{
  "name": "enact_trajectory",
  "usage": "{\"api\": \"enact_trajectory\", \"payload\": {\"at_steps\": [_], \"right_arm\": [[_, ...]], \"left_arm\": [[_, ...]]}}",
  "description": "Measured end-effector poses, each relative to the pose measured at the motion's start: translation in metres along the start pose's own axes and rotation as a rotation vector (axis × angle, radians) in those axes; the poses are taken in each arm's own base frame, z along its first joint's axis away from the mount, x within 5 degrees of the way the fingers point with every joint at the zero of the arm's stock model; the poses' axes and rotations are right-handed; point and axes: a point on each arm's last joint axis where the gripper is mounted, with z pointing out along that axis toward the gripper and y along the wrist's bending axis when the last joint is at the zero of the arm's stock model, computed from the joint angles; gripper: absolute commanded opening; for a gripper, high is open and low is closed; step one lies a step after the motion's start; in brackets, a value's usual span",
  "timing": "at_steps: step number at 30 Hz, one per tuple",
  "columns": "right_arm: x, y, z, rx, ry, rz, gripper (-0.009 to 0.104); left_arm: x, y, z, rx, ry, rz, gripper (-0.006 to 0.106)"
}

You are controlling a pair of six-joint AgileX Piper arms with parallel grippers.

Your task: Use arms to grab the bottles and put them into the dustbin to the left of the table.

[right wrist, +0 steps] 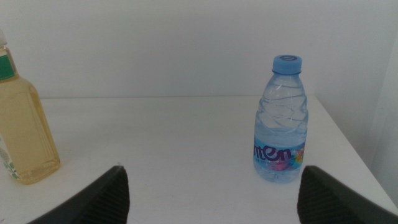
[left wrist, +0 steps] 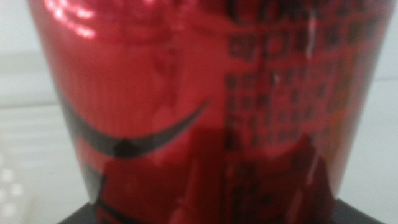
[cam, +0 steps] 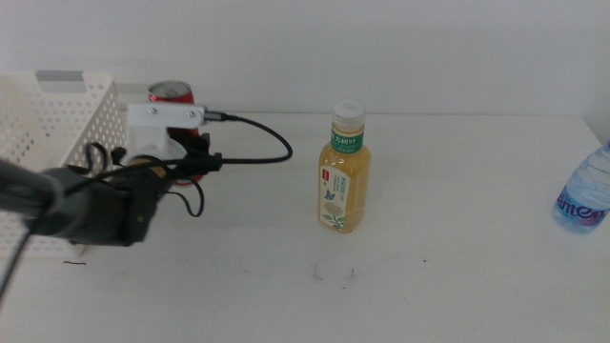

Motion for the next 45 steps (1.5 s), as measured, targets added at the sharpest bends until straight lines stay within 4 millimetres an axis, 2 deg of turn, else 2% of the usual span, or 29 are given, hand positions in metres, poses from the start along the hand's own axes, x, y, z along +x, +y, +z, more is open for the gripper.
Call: {"api": "enact_trajectory", "payload": {"at_steps": [7, 9, 13, 16, 20, 21, 25, 29, 33, 39, 45], "right_arm": [[0.0, 0.0, 0.0, 0.0, 0.0, 0.0, 0.086], [0.0, 0.0, 0.0, 0.0, 0.0, 0.0, 0.086], [0.0, 0.0, 0.0, 0.0, 0.0, 0.0, 0.086], [0.0, 0.0, 0.0, 0.0, 0.0, 0.0, 0.086], [0.0, 0.0, 0.0, 0.0, 0.0, 0.0, 0.086], [0.0, 0.0, 0.0, 0.0, 0.0, 0.0, 0.086], [0.0, 0.0, 0.0, 0.0, 0.0, 0.0, 0.086], [0.0, 0.0, 0.0, 0.0, 0.0, 0.0, 0.086], [0.0, 0.0, 0.0, 0.0, 0.0, 0.0, 0.086], [0.0, 0.0, 0.0, 0.0, 0.0, 0.0, 0.086], [0.0, 0.0, 0.0, 0.0, 0.0, 0.0, 0.086]], "left_arm": [[-0.058, -0.004, -0.066, 0.05, 0.124, -0.01, 0.01], [-0.073, -0.006, -0.085, 0.068, 0.211, -0.013, 0.009], [-0.104, -0.002, -0.108, 0.085, 0.432, -0.002, 0.007], [-0.147, 0.017, -0.114, 0.075, 0.529, 0.033, 0.007], [-0.198, 0.06, -0.118, 0.048, 0.609, 0.065, 0.007], [-0.208, 0.071, -0.118, 0.041, 0.626, 0.067, 0.007], [-0.224, 0.115, -0.11, -0.007, 0.679, 0.052, 0.007], [-0.21, 0.16, -0.084, -0.055, 0.732, 0.016, 0.007], [-0.175, 0.186, -0.053, -0.046, 0.822, 0.005, 0.007], [-0.124, 0.201, -0.016, -0.015, 0.948, -0.024, 0.009], [-0.098, 0.206, 0.001, -0.007, 0.995, -0.035, 0.022]]}}
